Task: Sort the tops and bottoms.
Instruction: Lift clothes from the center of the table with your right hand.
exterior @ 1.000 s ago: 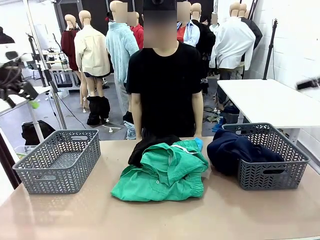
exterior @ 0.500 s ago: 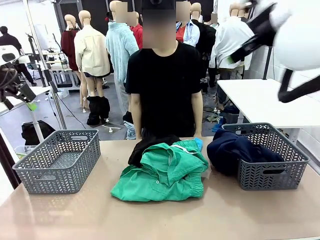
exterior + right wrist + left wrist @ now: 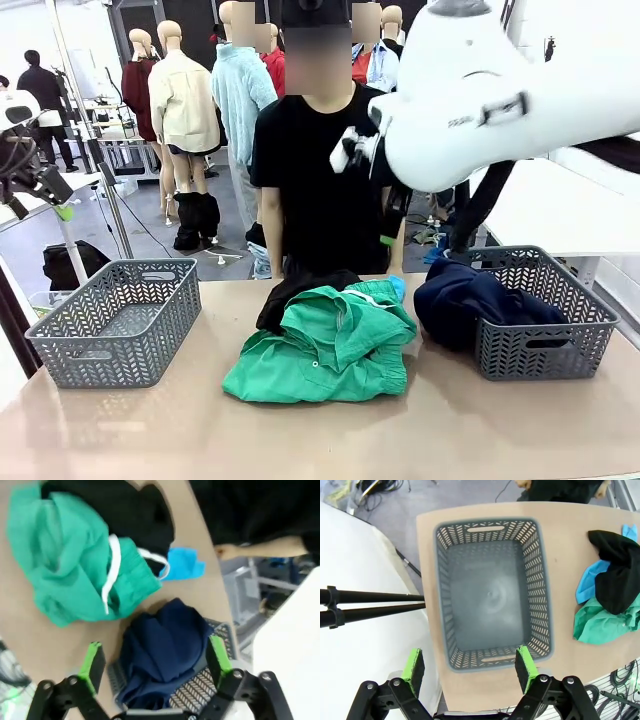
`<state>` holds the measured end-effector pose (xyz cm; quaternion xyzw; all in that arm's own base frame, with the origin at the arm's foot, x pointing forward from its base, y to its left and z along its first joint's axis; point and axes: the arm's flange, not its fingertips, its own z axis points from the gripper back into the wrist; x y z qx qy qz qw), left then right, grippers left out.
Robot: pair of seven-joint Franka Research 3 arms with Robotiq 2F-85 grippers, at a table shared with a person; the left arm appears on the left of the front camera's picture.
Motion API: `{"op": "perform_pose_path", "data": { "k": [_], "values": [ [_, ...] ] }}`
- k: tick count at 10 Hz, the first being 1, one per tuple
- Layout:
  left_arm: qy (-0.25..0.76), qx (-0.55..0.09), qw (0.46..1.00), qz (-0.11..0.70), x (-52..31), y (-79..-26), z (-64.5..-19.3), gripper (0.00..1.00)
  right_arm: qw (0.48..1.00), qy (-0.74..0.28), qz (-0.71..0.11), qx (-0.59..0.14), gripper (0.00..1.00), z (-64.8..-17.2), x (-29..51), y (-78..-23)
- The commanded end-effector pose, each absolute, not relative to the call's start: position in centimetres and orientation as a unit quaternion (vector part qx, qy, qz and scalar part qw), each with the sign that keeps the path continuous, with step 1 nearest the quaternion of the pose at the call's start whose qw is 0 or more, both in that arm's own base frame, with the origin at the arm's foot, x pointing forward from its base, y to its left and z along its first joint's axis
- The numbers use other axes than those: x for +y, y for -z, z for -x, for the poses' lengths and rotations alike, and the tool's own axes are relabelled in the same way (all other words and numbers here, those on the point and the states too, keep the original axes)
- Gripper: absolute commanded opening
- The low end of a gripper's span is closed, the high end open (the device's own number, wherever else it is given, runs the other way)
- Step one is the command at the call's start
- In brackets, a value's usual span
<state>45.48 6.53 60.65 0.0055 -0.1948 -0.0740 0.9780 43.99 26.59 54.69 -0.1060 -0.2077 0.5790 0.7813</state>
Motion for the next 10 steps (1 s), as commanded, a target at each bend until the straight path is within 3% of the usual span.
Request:
{"op": "perform_pose_path", "data": {
  "k": [1,2,6,10],
  "values": [
    [0.066,-0.199,0.978,-0.002,6.5,-60.9,-45.7,0.94,0.76,-0.613,0.119,-0.184,1.0,-45.1,26.2,-55.1],
    [0.066,-0.199,0.978,-0.002,6.5,-60.9,-45.7,0.94,0.781,-0.579,0.106,-0.208,1.0,-44.0,26.6,-54.7],
    [0.066,-0.199,0.978,-0.002,6.5,-60.9,-45.7,0.94,0.781,-0.579,0.106,-0.208,1.0,-44.0,26.6,-54.7],
    [0.066,-0.199,0.978,-0.002,6.5,-60.9,-45.7,0.94,0.729,-0.673,0.054,-0.112,1.0,-46.6,28.8,-50.7]
  ]
}}
